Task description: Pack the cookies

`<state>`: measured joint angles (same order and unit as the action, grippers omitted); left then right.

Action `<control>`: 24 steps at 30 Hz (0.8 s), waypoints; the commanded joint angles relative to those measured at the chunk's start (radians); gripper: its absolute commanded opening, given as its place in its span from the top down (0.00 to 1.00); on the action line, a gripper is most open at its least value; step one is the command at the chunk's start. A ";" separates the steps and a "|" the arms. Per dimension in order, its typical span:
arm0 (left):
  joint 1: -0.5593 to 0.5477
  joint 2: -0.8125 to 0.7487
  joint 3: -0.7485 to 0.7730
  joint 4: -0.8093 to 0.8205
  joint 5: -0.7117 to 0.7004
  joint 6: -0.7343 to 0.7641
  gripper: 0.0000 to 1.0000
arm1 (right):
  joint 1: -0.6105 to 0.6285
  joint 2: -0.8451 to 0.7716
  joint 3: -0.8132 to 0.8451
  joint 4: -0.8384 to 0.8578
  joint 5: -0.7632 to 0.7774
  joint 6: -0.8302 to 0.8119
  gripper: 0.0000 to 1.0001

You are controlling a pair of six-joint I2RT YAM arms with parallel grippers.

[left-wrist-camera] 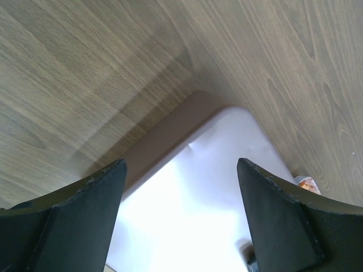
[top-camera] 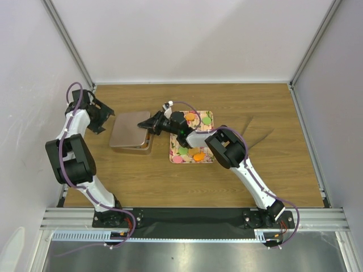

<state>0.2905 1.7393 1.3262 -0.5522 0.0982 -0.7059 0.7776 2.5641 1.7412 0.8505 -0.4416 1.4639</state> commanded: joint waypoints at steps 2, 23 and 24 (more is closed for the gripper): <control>-0.016 0.023 0.033 0.005 -0.012 0.022 0.15 | -0.009 -0.013 -0.006 0.078 0.006 0.019 1.00; -0.054 0.072 0.039 0.001 -0.055 0.037 0.16 | -0.037 -0.028 -0.088 0.165 0.012 0.064 0.87; -0.056 0.074 0.041 -0.002 -0.055 0.037 0.16 | -0.040 -0.033 -0.100 0.168 0.012 0.064 0.86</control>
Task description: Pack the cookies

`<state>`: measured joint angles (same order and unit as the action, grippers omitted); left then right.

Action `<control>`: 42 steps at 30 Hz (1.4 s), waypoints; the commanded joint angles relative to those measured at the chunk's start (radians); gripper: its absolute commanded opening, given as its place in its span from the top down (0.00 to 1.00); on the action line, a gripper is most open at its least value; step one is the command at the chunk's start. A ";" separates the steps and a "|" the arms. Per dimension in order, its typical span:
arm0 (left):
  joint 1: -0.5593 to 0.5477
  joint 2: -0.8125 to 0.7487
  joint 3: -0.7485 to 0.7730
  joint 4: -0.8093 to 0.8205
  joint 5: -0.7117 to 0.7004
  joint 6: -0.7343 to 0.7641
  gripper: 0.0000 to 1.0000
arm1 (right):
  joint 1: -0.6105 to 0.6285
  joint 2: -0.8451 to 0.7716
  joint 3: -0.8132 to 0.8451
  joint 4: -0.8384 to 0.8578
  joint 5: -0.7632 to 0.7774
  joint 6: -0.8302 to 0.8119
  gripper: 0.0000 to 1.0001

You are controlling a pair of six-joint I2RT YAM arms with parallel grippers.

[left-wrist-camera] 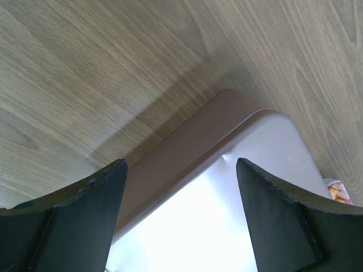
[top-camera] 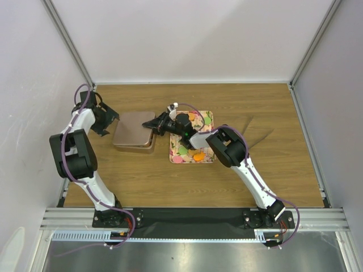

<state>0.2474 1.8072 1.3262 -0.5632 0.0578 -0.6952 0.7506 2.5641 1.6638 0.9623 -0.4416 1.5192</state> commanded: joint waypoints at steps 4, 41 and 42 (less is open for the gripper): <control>-0.022 0.009 0.041 0.011 -0.018 0.026 0.16 | -0.017 -0.041 -0.045 0.072 0.012 0.013 0.84; -0.066 0.027 0.057 0.008 -0.033 0.019 0.17 | -0.085 -0.120 -0.325 0.246 0.000 0.042 0.72; -0.072 0.029 0.060 0.006 -0.035 0.019 0.18 | -0.088 -0.122 -0.332 0.253 0.000 0.042 0.72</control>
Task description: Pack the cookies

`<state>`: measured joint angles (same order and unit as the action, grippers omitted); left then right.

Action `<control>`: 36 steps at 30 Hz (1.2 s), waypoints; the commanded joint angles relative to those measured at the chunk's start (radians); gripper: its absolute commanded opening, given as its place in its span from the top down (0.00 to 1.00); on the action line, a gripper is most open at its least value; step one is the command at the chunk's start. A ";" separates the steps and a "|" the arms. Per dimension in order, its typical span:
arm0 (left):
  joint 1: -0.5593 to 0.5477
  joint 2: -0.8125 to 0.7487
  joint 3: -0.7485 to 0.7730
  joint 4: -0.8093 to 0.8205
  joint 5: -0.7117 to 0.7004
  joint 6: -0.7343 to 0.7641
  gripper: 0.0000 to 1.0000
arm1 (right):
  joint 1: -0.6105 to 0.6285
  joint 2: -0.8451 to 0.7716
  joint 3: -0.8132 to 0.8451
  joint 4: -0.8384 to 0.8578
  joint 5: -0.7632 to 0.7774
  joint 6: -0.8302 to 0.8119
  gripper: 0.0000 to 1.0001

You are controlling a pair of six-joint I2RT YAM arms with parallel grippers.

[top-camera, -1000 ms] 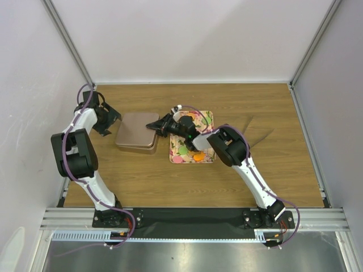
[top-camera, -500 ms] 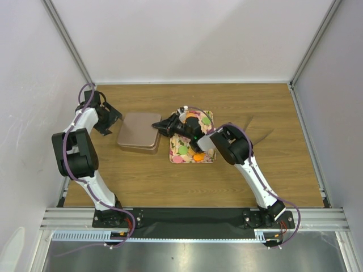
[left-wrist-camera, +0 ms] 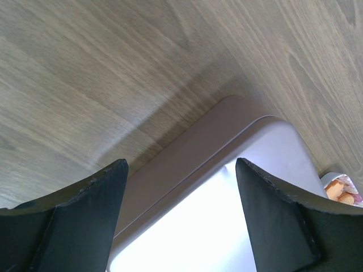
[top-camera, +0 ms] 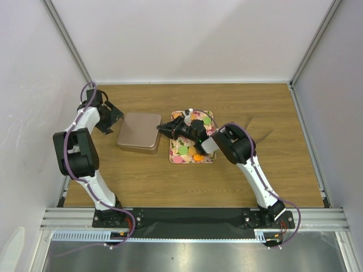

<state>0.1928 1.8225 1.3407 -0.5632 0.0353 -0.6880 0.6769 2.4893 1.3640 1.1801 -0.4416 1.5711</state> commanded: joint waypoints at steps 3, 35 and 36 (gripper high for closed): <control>-0.026 0.017 0.048 0.009 -0.014 0.008 0.18 | -0.020 -0.053 -0.049 0.039 0.000 -0.016 0.72; -0.092 0.052 0.097 -0.033 -0.066 0.024 0.18 | -0.063 -0.147 0.078 -0.258 -0.019 -0.224 0.73; -0.090 0.051 0.100 -0.037 -0.069 0.024 0.18 | -0.057 -0.142 0.099 -0.289 -0.025 -0.258 0.73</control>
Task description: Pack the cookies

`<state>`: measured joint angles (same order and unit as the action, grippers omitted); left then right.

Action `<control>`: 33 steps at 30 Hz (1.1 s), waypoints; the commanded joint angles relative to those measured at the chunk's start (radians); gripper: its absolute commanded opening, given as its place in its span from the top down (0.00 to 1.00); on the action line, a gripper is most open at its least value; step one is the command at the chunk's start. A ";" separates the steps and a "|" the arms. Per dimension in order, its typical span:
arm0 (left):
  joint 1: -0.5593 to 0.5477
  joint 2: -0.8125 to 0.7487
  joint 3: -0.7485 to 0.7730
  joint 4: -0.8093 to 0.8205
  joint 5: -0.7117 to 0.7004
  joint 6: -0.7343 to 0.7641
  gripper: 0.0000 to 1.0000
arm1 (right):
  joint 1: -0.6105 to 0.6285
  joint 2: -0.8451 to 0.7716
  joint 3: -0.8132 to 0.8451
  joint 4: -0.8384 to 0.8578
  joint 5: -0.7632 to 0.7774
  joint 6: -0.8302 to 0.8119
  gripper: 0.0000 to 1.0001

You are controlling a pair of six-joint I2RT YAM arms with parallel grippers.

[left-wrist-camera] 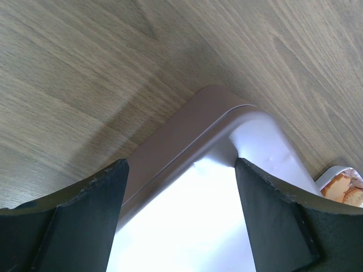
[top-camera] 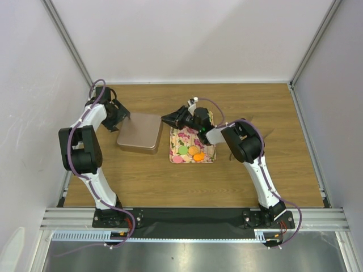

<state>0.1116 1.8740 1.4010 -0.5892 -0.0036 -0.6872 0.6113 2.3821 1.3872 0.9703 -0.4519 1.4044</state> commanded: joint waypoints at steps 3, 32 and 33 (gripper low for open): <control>-0.010 0.004 0.044 -0.015 -0.032 0.025 0.18 | 0.019 0.001 0.163 -0.177 -0.019 -0.131 0.74; -0.009 0.010 0.043 -0.020 -0.036 0.031 0.18 | 0.024 0.112 0.348 -0.481 0.005 -0.280 0.77; -0.009 0.011 0.041 -0.018 -0.039 0.031 0.18 | 0.024 0.111 0.345 -0.490 0.007 -0.286 0.77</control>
<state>0.1078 1.8744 1.4048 -0.5934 -0.0128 -0.6796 0.6327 2.4947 1.7412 0.5762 -0.4629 1.1801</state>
